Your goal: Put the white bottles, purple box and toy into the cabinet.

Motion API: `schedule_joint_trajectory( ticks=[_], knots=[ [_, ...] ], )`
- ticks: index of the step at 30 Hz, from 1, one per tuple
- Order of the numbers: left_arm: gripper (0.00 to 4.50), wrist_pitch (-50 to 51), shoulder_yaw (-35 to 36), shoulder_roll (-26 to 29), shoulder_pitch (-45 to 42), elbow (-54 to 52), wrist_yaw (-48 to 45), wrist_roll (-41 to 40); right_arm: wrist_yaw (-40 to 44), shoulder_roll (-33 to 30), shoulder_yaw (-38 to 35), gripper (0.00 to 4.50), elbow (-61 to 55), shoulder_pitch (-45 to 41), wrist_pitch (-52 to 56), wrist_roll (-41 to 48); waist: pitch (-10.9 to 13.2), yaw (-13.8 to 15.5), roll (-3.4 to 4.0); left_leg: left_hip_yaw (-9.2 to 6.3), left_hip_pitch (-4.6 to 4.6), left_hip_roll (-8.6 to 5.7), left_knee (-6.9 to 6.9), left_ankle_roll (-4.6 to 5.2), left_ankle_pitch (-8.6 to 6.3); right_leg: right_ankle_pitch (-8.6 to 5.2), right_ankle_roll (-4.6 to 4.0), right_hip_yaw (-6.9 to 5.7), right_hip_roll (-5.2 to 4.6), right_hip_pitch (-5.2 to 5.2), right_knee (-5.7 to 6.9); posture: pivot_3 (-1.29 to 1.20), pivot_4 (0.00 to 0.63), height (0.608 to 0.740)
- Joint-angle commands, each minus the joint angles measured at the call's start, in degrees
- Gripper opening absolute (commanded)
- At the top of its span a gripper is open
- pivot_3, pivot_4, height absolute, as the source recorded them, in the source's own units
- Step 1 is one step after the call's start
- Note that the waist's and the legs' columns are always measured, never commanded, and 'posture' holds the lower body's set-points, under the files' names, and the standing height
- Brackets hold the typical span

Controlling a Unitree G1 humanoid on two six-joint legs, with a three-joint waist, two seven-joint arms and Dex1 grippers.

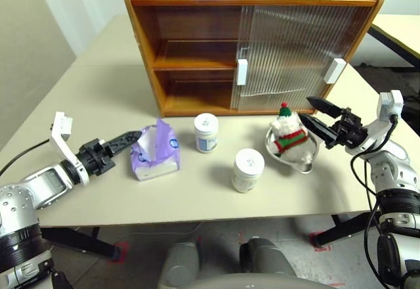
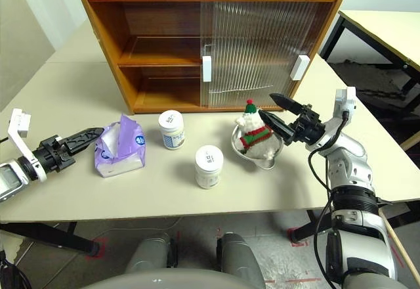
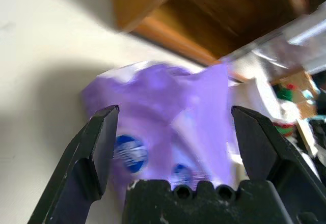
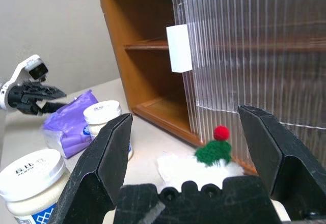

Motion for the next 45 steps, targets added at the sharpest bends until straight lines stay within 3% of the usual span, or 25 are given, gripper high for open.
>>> schedule_joint_trajectory(
  ticks=[1, 8, 10, 21, 26, 34, 45],
  knots=[
    [4.48, 0.4, -2.6, -0.4, 1.2, 1.4, 1.1, 2.3, 0.1, -1.1, 0.2, 4.5, 1.2, -0.4, -0.6, -1.1, 0.0, 0.0, -0.01, 0.0, 0.0, 0.0, 0.0, -0.01, 0.0, 0.0, 0.0, 0.0, 0.0, 0.0, 0.0, 0.18, 0.0, 0.74],
    [4.48, -1.8, -6.4, -3.0, -0.5, 6.1, -0.1, 4.8, 1.0, -1.9, 0.4, 4.5, 1.2, -0.5, 0.0, -1.2, 0.0, 0.0, 0.13, 0.05, 0.02, -0.03, 0.0, -0.03, -0.02, 0.0, 0.0, 0.05, -0.04, -0.01, -0.02, 0.17, 0.0, 0.74],
    [4.12, -2.1, -5.8, -4.1, -1.1, 7.0, -0.3, 4.2, 1.1, -2.1, 0.3, 4.5, 1.2, -0.7, 0.1, -1.1, 0.0, 0.2, 0.14, 0.03, 0.01, -0.04, 0.0, -0.03, -0.02, 0.0, -0.01, 0.02, -0.05, -0.01, -0.02, 0.17, 0.0, 0.74],
    [0.08, -4.4, -1.1, -7.4, -1.2, 6.1, -2.3, -0.7, 1.9, -3.2, 0.5, 4.5, 1.2, -0.9, 1.4, -1.0, 0.0, -0.2, 0.05, 0.02, -0.05, -0.03, -0.01, -0.1, -0.06, -0.05, 0.03, 0.04, 0.0, -0.04, -0.04, 0.19, 0.0, 0.74],
    [0.05, -5.2, 2.0, -9.8, -0.7, 3.6, -1.6, -5.0, 2.3, -3.3, 0.6, 4.5, 1.4, -1.3, 1.7, -1.1, 0.1, 0.0, 0.01, 0.01, -0.09, -0.03, -0.03, -0.14, -0.08, -0.11, 0.08, 0.06, -0.02, -0.05, -0.05, 0.21, 0.0, 0.74],
    [0.05, -5.2, 5.8, -11.5, -2.6, -4.9, 7.3, -17.2, 4.5, -3.0, 0.1, 4.5, 0.5, -1.8, 2.6, 0.6, 0.1, 0.3, -0.1, -0.01, -0.09, -0.02, -0.03, -0.14, -0.08, -0.1, 0.11, 0.06, -0.03, -0.03, -0.05, 0.23, 0.0, 0.74],
    [0.05, -15.6, -3.7, -21.5, -17.2, -9.9, 25.6, -19.2, 4.1, -2.3, 0.8, 4.5, 0.2, -1.9, 2.4, -0.1, 0.2, 3.1, -0.23, 0.01, -0.11, -0.1, 0.01, -0.13, -0.08, 0.03, 0.2, 0.11, 0.01, 0.02, -0.15, 0.22, 0.0, 0.74]
  ],
)
